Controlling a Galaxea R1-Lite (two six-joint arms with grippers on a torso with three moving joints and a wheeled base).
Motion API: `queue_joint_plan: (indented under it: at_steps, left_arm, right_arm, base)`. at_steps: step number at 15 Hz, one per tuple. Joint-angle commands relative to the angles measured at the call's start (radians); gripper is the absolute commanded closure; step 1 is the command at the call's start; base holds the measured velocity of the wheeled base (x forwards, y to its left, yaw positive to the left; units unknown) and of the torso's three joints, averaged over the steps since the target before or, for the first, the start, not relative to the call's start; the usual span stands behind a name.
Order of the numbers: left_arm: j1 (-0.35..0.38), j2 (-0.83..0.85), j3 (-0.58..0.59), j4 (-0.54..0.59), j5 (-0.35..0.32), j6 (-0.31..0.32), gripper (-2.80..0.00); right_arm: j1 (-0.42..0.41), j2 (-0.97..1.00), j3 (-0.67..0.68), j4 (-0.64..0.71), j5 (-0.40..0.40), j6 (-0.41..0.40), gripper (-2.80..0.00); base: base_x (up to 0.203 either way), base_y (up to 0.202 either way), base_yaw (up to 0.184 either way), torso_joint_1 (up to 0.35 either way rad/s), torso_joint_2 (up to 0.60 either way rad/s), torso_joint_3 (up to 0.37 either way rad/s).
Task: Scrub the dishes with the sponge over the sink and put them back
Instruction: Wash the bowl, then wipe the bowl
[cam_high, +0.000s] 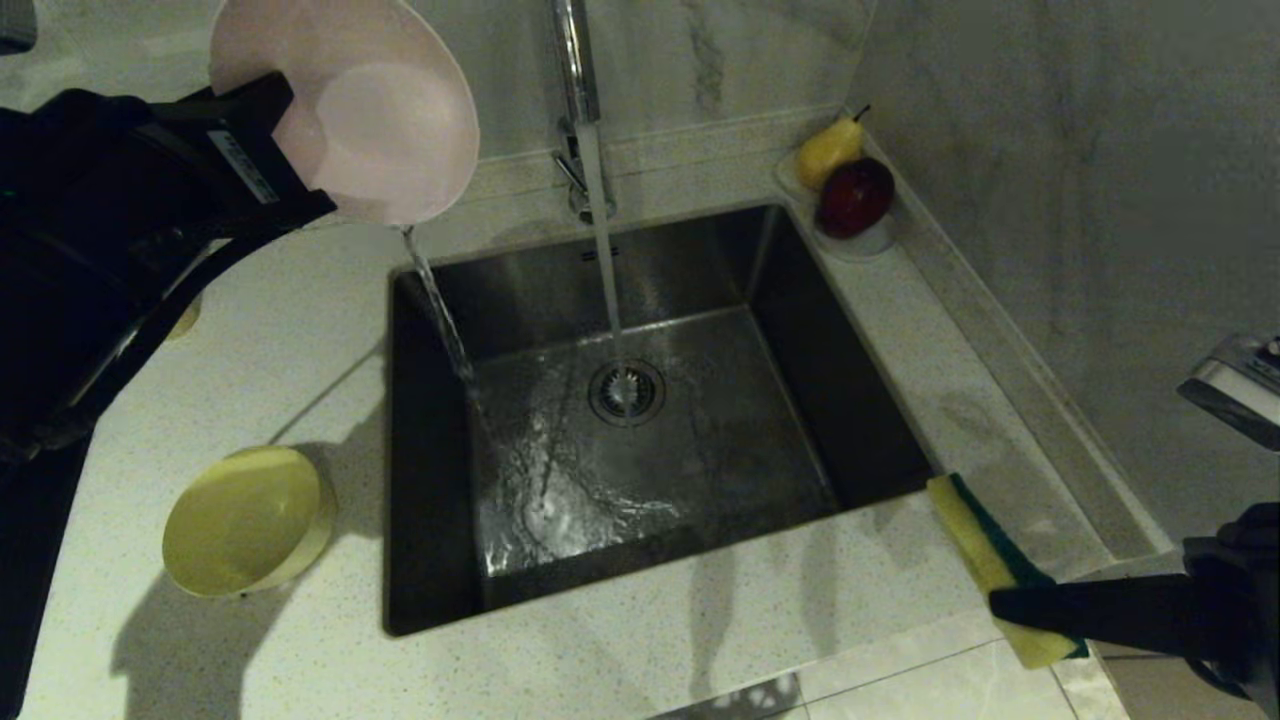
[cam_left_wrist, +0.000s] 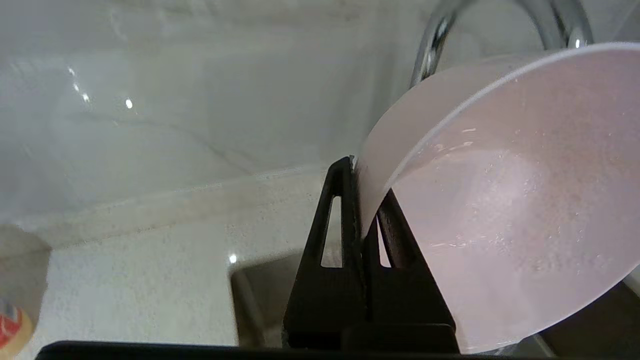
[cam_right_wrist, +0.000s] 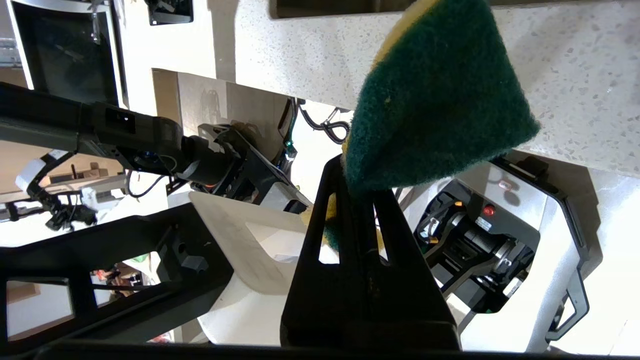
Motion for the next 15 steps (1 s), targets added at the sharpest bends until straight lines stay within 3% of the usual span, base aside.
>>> queue_joint_plan:
  at_steps: [1,3,5,7,8,9,11,13,15]
  left_arm:
    - [0.000,0.003,0.023,0.049,0.002,-0.014,0.00]
    - [0.000,0.018,0.023,0.206,-0.011,-0.116,0.00]
    - [-0.005,0.027,-0.029,0.444,-0.029,-0.227,0.00]
    - [-0.020,0.034,-0.153,0.720,-0.063,-0.400,0.00]
    - [-0.025,0.033,-0.198,0.831,-0.113,-0.476,0.00]
    - [-0.035,0.028,-0.221,0.900,-0.166,-0.507,0.00]
    - [-0.116,0.024,-0.232,0.960,-0.169,-0.520,0.00]
    - [-0.206,0.036,-0.229,1.001,-0.104,-0.524,0.00]
    - [-0.288,0.094,-0.224,1.002,0.027,-0.541,0.00]
  right_arm:
    - [0.008,-0.007,-0.011,-0.002,0.006,0.002,0.00]
    - [0.028,0.010,-0.028,-0.042,0.036,0.004,0.00]
    - [0.055,0.021,-0.060,-0.064,0.069,0.006,0.00]
    - [0.093,0.031,-0.091,-0.060,0.084,0.006,0.00]
    - [0.111,0.042,-0.102,-0.063,0.084,0.006,0.00]
    - [0.121,0.049,-0.115,-0.062,0.085,0.006,0.00]
    - [0.157,0.078,-0.144,-0.065,0.083,0.006,0.00]
    - [0.179,0.140,-0.177,-0.069,0.083,0.003,0.00]
    - [0.214,0.188,-0.239,-0.069,0.083,0.002,0.00]
  base:
    - [0.000,0.000,0.000,0.000,0.00,0.000]
    - [0.000,0.000,0.000,0.000,0.00,0.000]
    - [0.000,0.000,0.000,0.000,0.00,0.000]
    - [0.000,0.000,0.000,0.000,0.00,0.000]
    - [0.000,0.000,0.000,0.000,0.00,0.000]
    - [0.000,0.000,0.000,0.000,0.00,0.000]
    - [0.000,0.000,0.000,0.000,0.00,0.000]
    - [0.000,0.000,0.000,0.000,0.00,0.000]
    - [0.000,0.000,0.000,0.000,0.00,0.000]
